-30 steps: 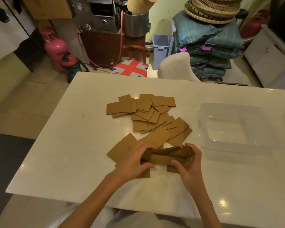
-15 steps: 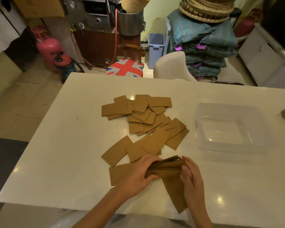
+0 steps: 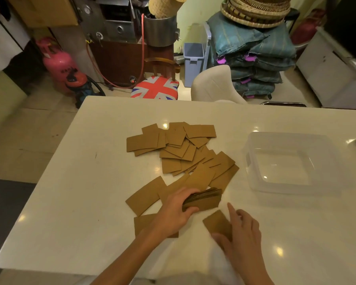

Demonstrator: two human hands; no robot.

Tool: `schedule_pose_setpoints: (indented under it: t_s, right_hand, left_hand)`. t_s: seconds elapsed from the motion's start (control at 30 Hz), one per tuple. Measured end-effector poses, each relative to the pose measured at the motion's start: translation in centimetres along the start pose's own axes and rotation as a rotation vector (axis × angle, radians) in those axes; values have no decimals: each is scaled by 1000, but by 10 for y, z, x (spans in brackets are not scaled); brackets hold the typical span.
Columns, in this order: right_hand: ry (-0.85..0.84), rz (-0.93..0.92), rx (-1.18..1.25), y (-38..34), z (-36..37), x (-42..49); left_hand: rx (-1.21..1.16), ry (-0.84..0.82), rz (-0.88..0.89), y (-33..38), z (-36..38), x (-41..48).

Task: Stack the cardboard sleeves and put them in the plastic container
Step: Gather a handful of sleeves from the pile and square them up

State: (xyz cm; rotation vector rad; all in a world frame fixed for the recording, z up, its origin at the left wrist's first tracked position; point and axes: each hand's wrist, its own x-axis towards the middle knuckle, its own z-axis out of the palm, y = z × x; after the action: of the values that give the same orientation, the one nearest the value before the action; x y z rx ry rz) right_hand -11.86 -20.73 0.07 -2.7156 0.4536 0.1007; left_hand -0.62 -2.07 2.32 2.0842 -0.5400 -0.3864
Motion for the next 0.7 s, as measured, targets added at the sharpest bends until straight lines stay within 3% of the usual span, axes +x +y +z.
schedule_pose_setpoints:
  t_s: [0.23, 0.3, 0.43, 0.57, 0.63, 0.7]
  right_hand:
    - [-41, -32, 133, 4, -23, 38]
    - [-39, -32, 270, 3, -27, 35]
    - [69, -205, 375, 8, -35, 30]
    - [142, -208, 418, 36, -45, 29]
    - [151, -292, 393, 31, -45, 30]
    - [199, -497, 284, 4, -41, 31]
  left_hand:
    - [-28, -24, -90, -2, -4, 1]
    - [-52, -23, -102, 0, -5, 1]
    - [-38, -1, -98, 0, -5, -2]
    - [-47, -31, -75, -2, -6, -4]
    - [-35, -71, -38, 0, -6, -4]
    - [-5, -145, 38, 0, -4, -3]
